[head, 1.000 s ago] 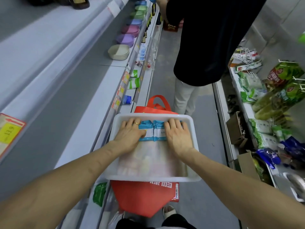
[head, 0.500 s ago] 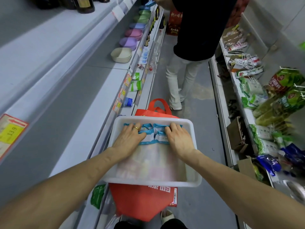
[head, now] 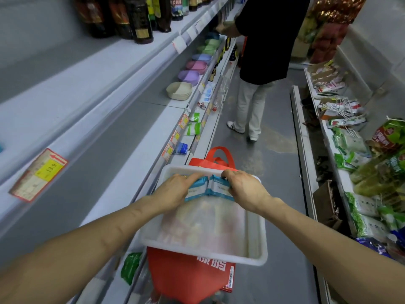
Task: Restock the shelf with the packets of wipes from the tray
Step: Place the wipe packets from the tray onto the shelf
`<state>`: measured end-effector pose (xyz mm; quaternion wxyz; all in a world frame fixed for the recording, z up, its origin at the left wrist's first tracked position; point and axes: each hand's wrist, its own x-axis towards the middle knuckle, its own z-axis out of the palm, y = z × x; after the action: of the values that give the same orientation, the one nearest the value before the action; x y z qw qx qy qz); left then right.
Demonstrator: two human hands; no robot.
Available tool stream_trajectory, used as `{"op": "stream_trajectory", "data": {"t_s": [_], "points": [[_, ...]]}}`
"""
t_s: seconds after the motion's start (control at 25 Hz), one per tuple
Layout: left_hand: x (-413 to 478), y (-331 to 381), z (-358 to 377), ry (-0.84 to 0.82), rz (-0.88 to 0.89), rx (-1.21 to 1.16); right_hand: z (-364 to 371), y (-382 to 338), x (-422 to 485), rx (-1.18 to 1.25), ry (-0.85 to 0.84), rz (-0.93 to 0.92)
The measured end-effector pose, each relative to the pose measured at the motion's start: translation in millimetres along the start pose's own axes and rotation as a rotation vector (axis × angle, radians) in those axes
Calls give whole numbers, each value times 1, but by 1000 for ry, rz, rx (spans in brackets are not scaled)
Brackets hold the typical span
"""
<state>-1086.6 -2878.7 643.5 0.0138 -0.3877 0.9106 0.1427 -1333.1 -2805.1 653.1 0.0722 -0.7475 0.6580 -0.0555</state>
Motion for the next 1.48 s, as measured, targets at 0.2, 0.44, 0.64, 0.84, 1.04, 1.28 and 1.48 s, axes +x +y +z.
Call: {"op": "stream_trajectory", "data": {"t_s": [0.2,0.44,0.64,0.84,1.04,1.28,1.48], "points": [[-18,2,-51,-58,-24,-20,-53,-9,15,196,-117,-184],[-53,-4,-116,-25,-127,-59,-102,-20,56,153,-219,-403],[-103,7,-215,120,-207,-32,-165,-63,95,122,-157,-617],[-183,14,-321,267,-342,61,-237,-130,132,86,-75,-828],[-293,18,-364,306,-590,112,-278,-219,150,106,-44,-1060],[-420,50,-349,303,-888,87,-272,-327,138,191,-179,-1340],[-497,90,-329,314,-1061,39,-244,-384,131,197,-282,-1432]]}}
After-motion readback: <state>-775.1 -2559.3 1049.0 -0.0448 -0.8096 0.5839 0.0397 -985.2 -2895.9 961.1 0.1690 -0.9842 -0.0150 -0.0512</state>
